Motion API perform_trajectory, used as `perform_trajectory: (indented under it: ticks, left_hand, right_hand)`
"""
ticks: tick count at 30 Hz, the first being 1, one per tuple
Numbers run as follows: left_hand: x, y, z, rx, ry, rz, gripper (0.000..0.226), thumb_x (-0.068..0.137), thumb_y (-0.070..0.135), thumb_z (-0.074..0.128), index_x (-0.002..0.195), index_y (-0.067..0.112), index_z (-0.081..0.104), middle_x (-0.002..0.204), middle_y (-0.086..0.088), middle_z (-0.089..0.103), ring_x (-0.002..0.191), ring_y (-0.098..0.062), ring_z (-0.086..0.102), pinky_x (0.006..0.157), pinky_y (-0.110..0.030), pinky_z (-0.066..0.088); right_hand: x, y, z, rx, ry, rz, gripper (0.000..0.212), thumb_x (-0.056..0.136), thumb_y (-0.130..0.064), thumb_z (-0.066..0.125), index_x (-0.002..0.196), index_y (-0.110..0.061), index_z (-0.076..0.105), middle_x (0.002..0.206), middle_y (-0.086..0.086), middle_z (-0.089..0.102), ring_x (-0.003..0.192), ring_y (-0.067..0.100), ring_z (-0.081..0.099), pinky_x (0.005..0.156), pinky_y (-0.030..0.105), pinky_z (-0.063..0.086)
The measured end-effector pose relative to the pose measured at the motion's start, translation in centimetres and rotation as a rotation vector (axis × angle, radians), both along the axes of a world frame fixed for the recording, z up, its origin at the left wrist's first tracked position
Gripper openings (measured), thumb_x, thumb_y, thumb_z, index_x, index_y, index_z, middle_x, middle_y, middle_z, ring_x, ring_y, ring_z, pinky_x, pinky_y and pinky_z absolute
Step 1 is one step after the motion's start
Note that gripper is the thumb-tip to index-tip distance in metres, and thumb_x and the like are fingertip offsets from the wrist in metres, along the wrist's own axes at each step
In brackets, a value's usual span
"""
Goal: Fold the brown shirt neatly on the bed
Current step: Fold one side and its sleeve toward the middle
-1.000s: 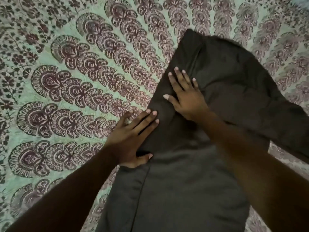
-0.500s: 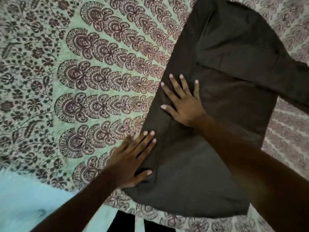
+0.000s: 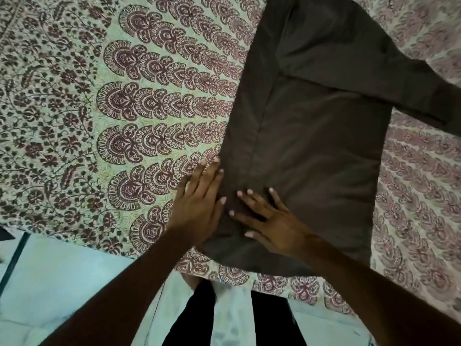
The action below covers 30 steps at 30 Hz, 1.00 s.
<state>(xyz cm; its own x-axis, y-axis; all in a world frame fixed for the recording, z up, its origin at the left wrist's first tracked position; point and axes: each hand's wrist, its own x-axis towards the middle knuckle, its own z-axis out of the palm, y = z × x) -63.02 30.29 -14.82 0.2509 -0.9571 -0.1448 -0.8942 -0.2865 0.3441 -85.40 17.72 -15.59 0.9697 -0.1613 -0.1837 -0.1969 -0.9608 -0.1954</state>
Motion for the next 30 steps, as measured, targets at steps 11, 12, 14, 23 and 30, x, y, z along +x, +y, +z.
perform_trajectory:
  ticks: [11, 12, 14, 23, 30]
  left_hand:
    - [-5.0, 6.5, -0.4, 0.183, -0.014, -0.191, 0.077, 0.100, 0.054, 0.042, 0.164, 0.020, 0.017, 0.173, 0.003, 0.005, 0.160, -0.020, 0.003, 0.125, -0.049, 0.018]
    - [-5.1, 6.6, -0.1, 0.165, 0.013, -0.173, 0.070, 0.101, 0.050, 0.042, 0.162, 0.019, 0.025, 0.173, 0.003, 0.012, 0.160, -0.021, 0.009, 0.124, -0.047, 0.020]
    - [-4.9, 6.0, 0.3, 0.089, 0.080, -0.117, 0.054, 0.103, 0.040, 0.043, 0.150, 0.015, 0.048, 0.165, -0.001, 0.035, 0.152, -0.026, 0.033, 0.120, -0.045, 0.030]
    - [-6.6, -11.0, 2.2, -0.109, 0.132, -0.054, 0.043, 0.100, 0.027, 0.049, 0.139, 0.009, 0.055, 0.149, -0.009, 0.052, 0.135, -0.030, 0.050, 0.111, -0.049, 0.044]
    - [-12.9, -29.9, 2.3, 0.007, 0.028, -0.142, 0.072, 0.097, 0.044, 0.054, 0.159, 0.019, 0.029, 0.170, -0.003, 0.018, 0.153, -0.032, 0.025, 0.121, -0.053, 0.030]
  right_hand:
    - [6.3, -6.5, -2.2, -0.055, -0.006, -0.209, 0.057, 0.105, -0.055, 0.036, 0.160, -0.043, 0.027, 0.173, 0.001, 0.015, 0.160, 0.029, 0.011, 0.123, 0.062, 0.016]
    - [5.5, -5.8, -2.3, -0.051, -0.008, -0.152, 0.056, 0.106, -0.054, 0.035, 0.161, -0.042, 0.027, 0.173, 0.002, 0.015, 0.160, 0.029, 0.011, 0.124, 0.062, 0.014]
    - [3.5, -4.5, -2.1, -0.005, -0.021, -0.054, 0.055, 0.107, -0.046, 0.038, 0.161, -0.036, 0.030, 0.173, 0.004, 0.016, 0.160, 0.029, 0.012, 0.125, 0.059, 0.016]
    - [-4.6, -10.4, 1.0, 0.260, -0.332, -0.613, 0.054, 0.106, -0.040, 0.046, 0.154, -0.015, 0.047, 0.169, 0.010, 0.030, 0.157, 0.030, 0.025, 0.123, 0.052, 0.032]
    - [-11.0, -24.4, 3.1, 0.479, -0.585, -1.150, 0.043, 0.102, -0.029, 0.059, 0.141, -0.010, 0.061, 0.141, 0.010, 0.064, 0.122, 0.023, 0.067, 0.103, 0.046, 0.056]
